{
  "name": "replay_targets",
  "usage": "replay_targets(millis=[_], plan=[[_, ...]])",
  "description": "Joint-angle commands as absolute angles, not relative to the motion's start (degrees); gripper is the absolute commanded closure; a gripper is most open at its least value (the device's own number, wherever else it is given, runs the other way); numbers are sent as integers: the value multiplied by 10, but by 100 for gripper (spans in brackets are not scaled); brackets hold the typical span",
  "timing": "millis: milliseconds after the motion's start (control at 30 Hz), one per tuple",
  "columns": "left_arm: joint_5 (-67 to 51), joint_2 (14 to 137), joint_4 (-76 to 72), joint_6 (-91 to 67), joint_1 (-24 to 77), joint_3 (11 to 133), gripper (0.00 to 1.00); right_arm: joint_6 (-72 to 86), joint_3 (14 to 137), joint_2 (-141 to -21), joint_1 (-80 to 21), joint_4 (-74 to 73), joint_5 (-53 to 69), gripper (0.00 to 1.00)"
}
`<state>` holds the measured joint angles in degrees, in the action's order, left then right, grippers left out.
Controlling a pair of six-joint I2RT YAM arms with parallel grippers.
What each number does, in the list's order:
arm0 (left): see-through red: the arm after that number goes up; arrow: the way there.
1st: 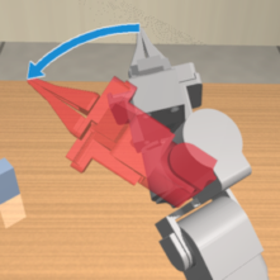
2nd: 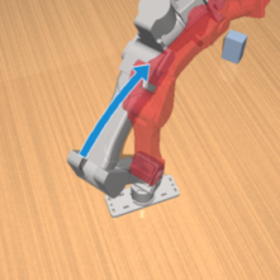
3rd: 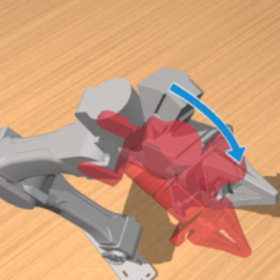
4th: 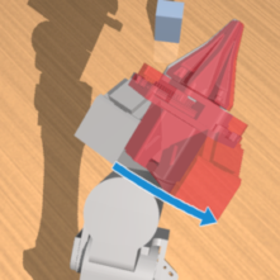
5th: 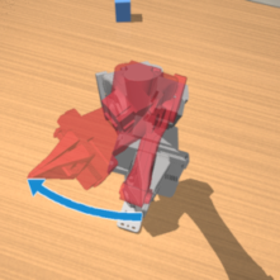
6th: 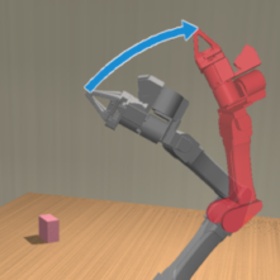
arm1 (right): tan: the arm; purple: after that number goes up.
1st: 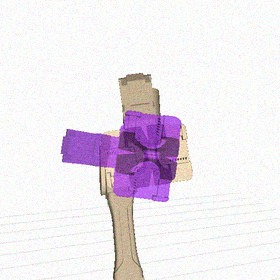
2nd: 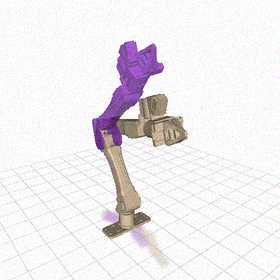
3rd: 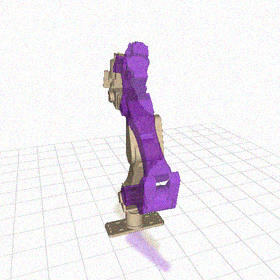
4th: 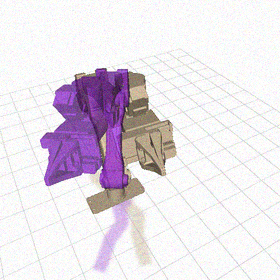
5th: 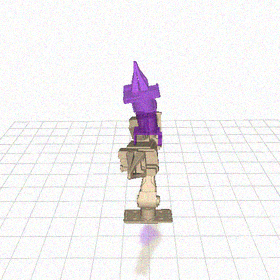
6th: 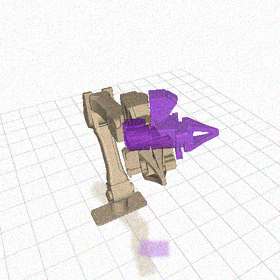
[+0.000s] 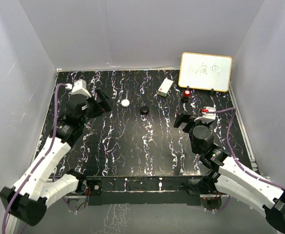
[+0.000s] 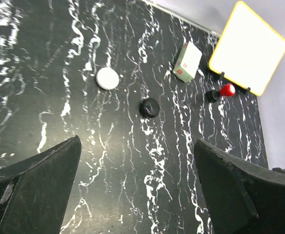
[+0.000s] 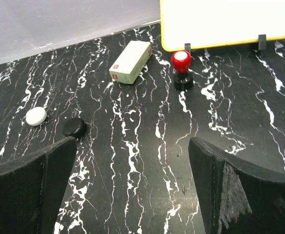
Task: Insert the wireless bluetooth earbuds into the charging case
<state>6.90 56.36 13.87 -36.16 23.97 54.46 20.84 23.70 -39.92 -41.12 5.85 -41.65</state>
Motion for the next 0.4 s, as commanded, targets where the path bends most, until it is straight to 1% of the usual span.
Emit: replay_targets(millis=[0,200,367], plan=[[155,508,195,-344,235,524,1,264,261,-385,-410,13,-437,1],[177,454,178,-369,235,473,1,266,283,-394,-409,-19,-434,2],[176,452,171,-371,236,472,1,270,284,-389,-410,-25,-429,2]])
